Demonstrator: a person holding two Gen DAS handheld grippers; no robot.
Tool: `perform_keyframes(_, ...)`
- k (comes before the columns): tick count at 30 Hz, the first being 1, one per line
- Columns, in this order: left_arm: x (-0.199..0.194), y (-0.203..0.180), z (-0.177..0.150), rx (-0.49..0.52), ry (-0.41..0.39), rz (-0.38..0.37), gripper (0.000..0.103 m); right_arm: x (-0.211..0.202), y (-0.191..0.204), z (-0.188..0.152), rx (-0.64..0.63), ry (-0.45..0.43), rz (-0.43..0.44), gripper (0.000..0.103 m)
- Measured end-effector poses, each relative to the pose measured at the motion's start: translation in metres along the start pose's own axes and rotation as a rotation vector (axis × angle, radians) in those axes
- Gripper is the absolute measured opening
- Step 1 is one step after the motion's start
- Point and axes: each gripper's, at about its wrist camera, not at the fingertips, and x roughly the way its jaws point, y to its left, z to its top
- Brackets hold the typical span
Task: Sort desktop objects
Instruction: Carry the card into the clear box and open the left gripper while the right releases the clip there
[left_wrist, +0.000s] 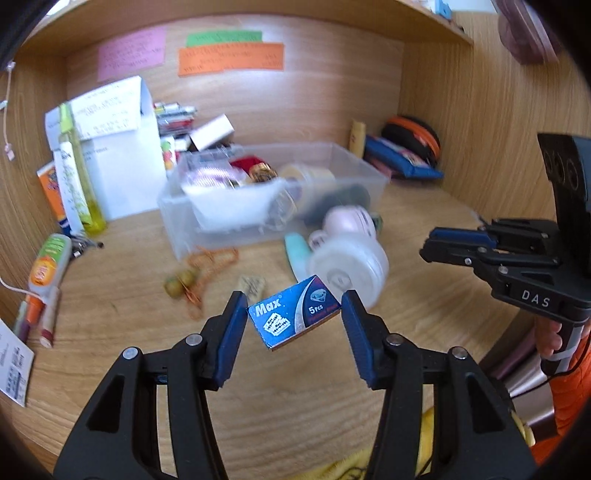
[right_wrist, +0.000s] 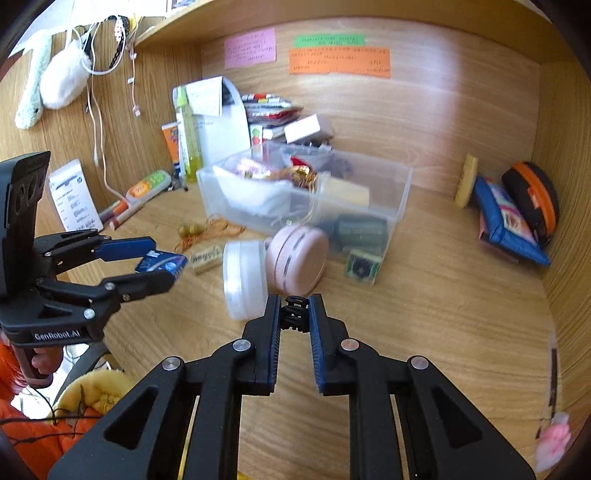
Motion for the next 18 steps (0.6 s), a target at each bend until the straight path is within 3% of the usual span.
perform_keyframes(18,0.004,0.044,0.054,-0.067,-0.107,0.064,0.052,0.012,-0.021,0.051,-0.008,-0.066,-0.045,0.013)
